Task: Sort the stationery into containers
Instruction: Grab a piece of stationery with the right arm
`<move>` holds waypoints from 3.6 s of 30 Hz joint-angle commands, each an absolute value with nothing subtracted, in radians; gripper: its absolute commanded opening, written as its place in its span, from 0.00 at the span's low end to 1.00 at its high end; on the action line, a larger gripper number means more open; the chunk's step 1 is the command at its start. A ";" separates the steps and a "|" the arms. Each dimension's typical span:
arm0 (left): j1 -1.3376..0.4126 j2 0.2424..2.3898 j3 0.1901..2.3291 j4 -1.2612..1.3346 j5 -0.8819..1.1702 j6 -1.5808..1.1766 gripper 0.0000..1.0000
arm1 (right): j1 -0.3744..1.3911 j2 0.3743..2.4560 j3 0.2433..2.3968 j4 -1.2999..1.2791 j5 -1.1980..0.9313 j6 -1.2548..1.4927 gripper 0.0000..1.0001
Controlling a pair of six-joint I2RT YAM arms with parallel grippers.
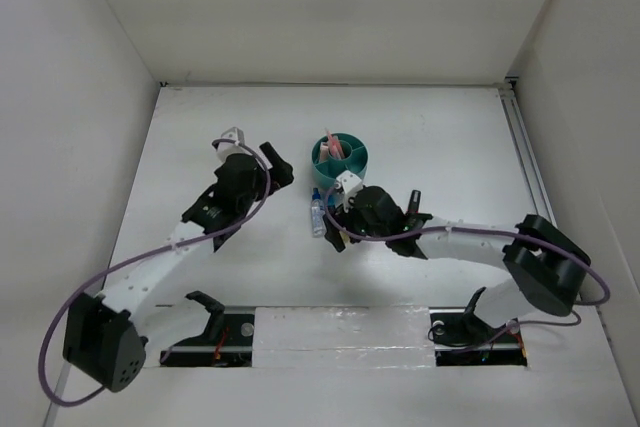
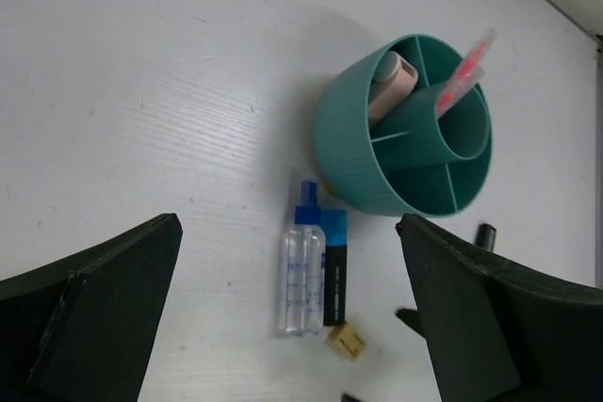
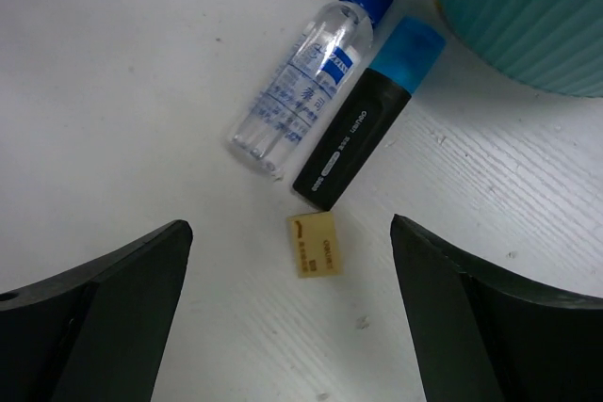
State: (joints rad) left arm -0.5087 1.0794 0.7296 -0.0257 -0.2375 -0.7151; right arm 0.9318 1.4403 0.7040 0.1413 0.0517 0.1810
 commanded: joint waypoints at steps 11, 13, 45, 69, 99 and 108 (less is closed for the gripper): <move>-0.509 0.792 1.034 -0.546 -0.340 -0.597 1.00 | 0.910 1.666 0.747 0.290 -0.071 0.195 0.80; -0.509 0.761 1.048 -0.571 -0.415 -0.572 1.00 | 0.920 1.680 0.747 0.269 -0.048 0.218 0.79; -0.509 0.718 0.959 -0.503 -0.400 -0.465 1.00 | 1.008 1.657 0.725 -0.014 0.222 0.443 0.74; -0.509 0.709 0.959 -0.494 -0.373 -0.446 1.00 | 1.017 1.701 0.776 -0.184 0.232 0.560 0.53; -0.509 0.709 0.959 -0.485 -0.354 -0.437 1.00 | 1.026 1.729 0.795 -0.276 0.272 0.657 0.00; -0.509 0.709 0.959 -0.476 -0.354 -0.437 1.00 | 1.026 1.536 0.828 -0.359 0.348 0.663 0.00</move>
